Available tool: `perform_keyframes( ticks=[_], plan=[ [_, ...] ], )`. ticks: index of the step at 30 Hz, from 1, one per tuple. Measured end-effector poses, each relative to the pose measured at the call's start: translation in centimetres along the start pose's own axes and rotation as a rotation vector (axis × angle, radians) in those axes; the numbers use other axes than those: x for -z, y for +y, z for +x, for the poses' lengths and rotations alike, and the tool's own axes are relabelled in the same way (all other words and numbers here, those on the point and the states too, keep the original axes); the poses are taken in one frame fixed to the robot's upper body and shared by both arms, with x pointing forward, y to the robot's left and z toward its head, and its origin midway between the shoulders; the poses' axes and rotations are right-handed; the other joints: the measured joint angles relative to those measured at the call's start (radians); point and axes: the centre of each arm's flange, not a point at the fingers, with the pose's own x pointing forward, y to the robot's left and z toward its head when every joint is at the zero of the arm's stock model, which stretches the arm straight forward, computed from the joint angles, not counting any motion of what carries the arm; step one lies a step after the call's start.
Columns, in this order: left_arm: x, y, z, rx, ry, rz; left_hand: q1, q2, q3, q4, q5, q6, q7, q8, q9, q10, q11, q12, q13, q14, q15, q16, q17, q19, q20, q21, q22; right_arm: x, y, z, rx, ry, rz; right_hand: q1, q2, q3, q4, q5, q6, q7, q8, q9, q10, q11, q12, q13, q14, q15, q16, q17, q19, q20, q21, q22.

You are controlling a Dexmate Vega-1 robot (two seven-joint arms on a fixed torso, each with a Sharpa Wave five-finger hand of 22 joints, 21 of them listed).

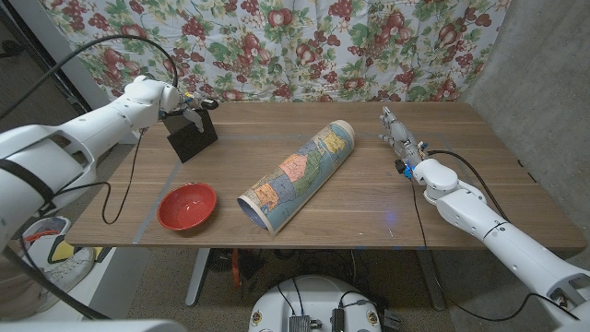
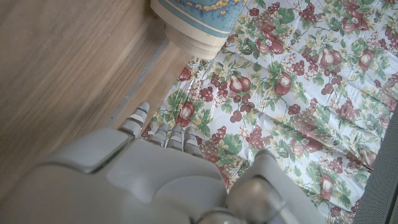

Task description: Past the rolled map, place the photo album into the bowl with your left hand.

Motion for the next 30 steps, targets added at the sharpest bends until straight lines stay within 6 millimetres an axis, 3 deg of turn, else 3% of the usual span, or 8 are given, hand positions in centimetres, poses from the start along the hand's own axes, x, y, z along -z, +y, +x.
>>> perform_keyframes(
  ticks=[5, 11, 20, 26, 30],
  plan=[
    [-0.12, -0.17, 0.32, 0.011, 0.003, 0.002, 0.000, 0.000, -0.002, 0.002, 0.000, 0.000, 0.000, 0.000, 0.000, 0.008, 0.003, 0.000, 0.003, 0.005, 0.005, 0.004, 0.000, 0.016, -0.001, 0.004, 0.000, 0.03, -0.09, -0.03, 0.000, 0.002, -0.002, 0.000, 0.000, 0.000, 0.000, 0.000, 0.000, 0.000, 0.000, 0.000, 0.000, 0.000, 0.000, 0.000, -0.004, 0.004, 0.000, 0.000, 0.000, 0.000, 0.000, 0.000],
    [-0.21, -0.30, 0.64, 0.020, 0.006, -0.002, 0.000, 0.000, -0.008, -0.001, 0.000, 0.013, 0.013, 0.000, 0.000, 0.018, 0.007, 0.000, 0.005, 0.021, 0.009, 0.004, 0.000, 0.042, 0.017, 0.015, 0.000, 0.11, -0.15, -0.19, 0.002, 0.004, -0.002, 0.000, 0.000, 0.000, 0.000, 0.000, 0.000, 0.000, 0.000, 0.000, 0.000, 0.000, 0.000, 0.000, -0.005, 0.005, 0.000, 0.000, 0.000, 0.000, 0.000, 0.000],
    [-0.34, -0.24, 0.72, 0.017, 0.005, -0.007, 0.000, 0.000, -0.014, 0.000, 0.000, 0.065, 0.007, 0.016, 0.000, 0.058, -0.015, 0.015, 0.005, 0.059, -0.014, 0.011, 0.000, 0.057, 0.026, 0.015, 0.005, 0.20, -0.17, -0.28, 0.004, 0.007, 0.002, 0.000, 0.000, -0.004, -0.004, 0.000, 0.000, 0.000, 0.000, 0.000, 0.000, 0.000, 0.000, 0.000, -0.005, 0.005, 0.000, 0.000, 0.000, 0.000, 0.000, 0.000],
    [-0.48, -0.15, 0.60, 0.010, 0.001, -0.012, 0.005, 0.006, -0.021, 0.001, 0.000, 0.119, 0.011, 0.027, 0.000, 0.089, -0.021, 0.026, 0.010, 0.097, -0.032, 0.022, 0.005, 0.123, 0.035, 0.043, 0.008, 0.34, -0.17, -0.29, 0.002, 0.010, 0.003, 0.000, 0.000, -0.004, -0.004, 0.000, 0.000, 0.000, 0.000, 0.000, 0.000, 0.000, 0.000, 0.000, -0.005, 0.005, 0.000, 0.000, 0.000, 0.000, 0.000, 0.000],
    [-0.57, -0.17, 0.62, 0.009, -0.002, -0.021, 0.015, 0.015, -0.024, -0.001, 0.000, 0.151, 0.018, 0.035, 0.000, 0.111, -0.018, 0.032, 0.014, 0.113, -0.030, 0.028, 0.007, 0.172, 0.024, 0.057, 0.009, 0.45, -0.11, -0.27, 0.000, 0.012, 0.005, 0.000, 0.000, -0.004, -0.004, 0.000, 0.000, 0.000, 0.000, 0.000, 0.000, 0.000, 0.000, 0.000, -0.005, 0.005, 0.000, 0.000, 0.000, 0.000, 0.000, 0.000]
  ],
)
